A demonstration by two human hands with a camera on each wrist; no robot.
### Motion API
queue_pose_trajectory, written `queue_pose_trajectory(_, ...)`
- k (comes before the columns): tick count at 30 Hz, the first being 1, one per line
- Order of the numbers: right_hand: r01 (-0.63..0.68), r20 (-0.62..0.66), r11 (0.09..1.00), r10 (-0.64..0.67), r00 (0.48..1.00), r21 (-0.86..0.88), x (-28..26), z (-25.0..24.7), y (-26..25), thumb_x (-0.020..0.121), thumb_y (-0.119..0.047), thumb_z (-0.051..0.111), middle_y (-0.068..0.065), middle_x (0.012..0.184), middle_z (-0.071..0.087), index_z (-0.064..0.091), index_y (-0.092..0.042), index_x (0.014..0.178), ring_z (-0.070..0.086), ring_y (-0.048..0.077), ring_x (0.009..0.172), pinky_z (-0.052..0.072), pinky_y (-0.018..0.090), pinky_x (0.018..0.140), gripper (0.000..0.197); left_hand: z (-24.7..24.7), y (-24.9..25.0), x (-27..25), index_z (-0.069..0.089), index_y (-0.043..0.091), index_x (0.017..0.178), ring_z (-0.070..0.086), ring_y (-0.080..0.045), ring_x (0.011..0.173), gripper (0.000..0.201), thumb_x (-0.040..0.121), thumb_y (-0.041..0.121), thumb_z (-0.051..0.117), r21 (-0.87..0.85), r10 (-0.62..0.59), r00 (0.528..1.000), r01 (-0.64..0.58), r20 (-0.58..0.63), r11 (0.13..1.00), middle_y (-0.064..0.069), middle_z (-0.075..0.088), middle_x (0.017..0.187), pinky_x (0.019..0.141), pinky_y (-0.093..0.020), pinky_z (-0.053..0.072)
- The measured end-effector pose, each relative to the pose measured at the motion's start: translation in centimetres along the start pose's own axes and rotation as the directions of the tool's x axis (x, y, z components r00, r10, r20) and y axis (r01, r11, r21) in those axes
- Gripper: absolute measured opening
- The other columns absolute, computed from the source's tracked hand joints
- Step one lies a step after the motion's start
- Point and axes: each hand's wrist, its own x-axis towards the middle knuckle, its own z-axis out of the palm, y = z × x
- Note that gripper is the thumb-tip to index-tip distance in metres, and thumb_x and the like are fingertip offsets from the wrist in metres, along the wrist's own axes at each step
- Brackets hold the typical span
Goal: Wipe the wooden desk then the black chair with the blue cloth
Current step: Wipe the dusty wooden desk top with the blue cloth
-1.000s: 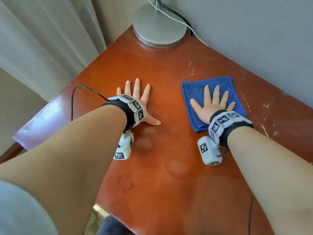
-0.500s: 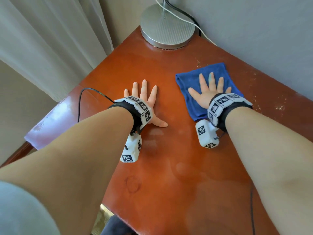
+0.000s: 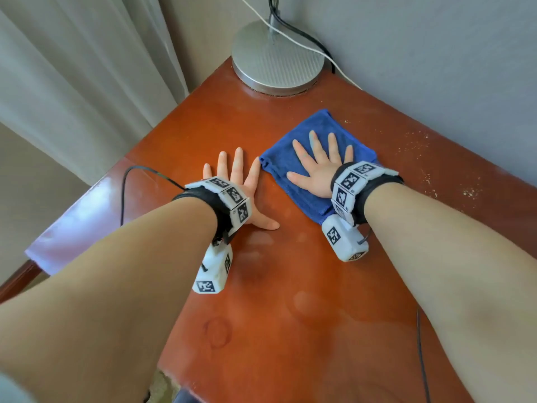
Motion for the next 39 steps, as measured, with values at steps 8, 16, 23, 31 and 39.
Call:
queue_pose_trajectory(8, -0.217, 0.019, 0.970, 0.217, 0.976, 0.109, -0.3, -0.6, 6.6, 0.090, -0.067, 0.016, -0.004, 0.154, -0.024, -0.013, -0.036, 0.147, -0.019, 0.028, 0.142, -0.007, 0.053, 0.114, 0.071, -0.2, 0.1, 0.0, -0.029, 0.030, 0.143, -0.025, -0.034, 0.140, 0.132, 0.057, 0.086, 0.055, 0.011, -0.010, 1.000, 0.010, 0.009, 1.000, -0.006, -0.036, 0.150, 0.112, -0.055, -0.007)
queue_pose_trajectory(16, -0.211, 0.061, 0.974, 0.206, 0.977, 0.082, -2.7, 1.5, 3.7, 0.091, -0.065, 0.015, -0.003, 0.152, -0.030, -0.018, -0.035, 0.146, -0.024, 0.033, 0.140, -0.008, 0.058, 0.112, 0.070, -2.7, 0.1, 0.8, -0.015, 0.024, 0.149, -0.020, -0.029, 0.142, 0.123, 0.064, 0.081, 0.055, -0.014, 0.025, 0.996, -0.027, -0.084, 1.000, -0.007, -0.015, 0.157, 0.114, -0.052, -0.009)
queue_pose_trajectory(23, -0.088, -0.003, 0.995, 0.088, 0.996, 0.052, 1.4, -0.6, 2.2, 0.091, -0.066, 0.018, -0.006, 0.154, -0.025, -0.014, -0.039, 0.145, -0.023, 0.030, 0.141, -0.008, 0.057, 0.111, 0.069, -6.6, 0.4, 5.2, -0.016, 0.021, 0.148, -0.018, -0.034, 0.142, 0.135, 0.054, 0.086, 0.056, 0.009, 0.003, 0.997, -0.002, -0.082, 1.000, -0.012, -0.019, 0.155, 0.112, -0.055, -0.006)
queue_pose_trajectory(31, -0.319, 0.004, 0.920, 0.326, 0.945, 0.228, 4.8, -3.6, 8.2, 0.092, -0.065, 0.019, -0.005, 0.156, -0.019, -0.010, -0.036, 0.147, -0.017, 0.029, 0.143, -0.005, 0.055, 0.112, 0.068, -5.8, 1.6, 7.2, -0.026, 0.020, 0.144, -0.025, -0.035, 0.139, 0.145, 0.048, 0.088, 0.058, -0.051, -0.018, 0.998, 0.015, -0.055, 0.999, -0.013, -0.032, 0.151, 0.111, -0.055, -0.010)
queue_pose_trajectory(39, -0.232, 0.060, 0.967, 0.226, 0.972, 0.110, 1.8, -1.9, 5.8, 0.094, -0.060, 0.014, -0.003, 0.152, -0.030, -0.018, -0.035, 0.145, -0.025, 0.033, 0.140, -0.008, 0.057, 0.111, 0.066, -6.1, 1.6, 6.5, -0.025, 0.018, 0.145, -0.025, -0.037, 0.139, 0.142, 0.052, 0.087, 0.057, -0.058, -0.002, 0.998, -0.001, -0.055, 0.998, -0.015, -0.031, 0.150, 0.111, -0.055, -0.009)
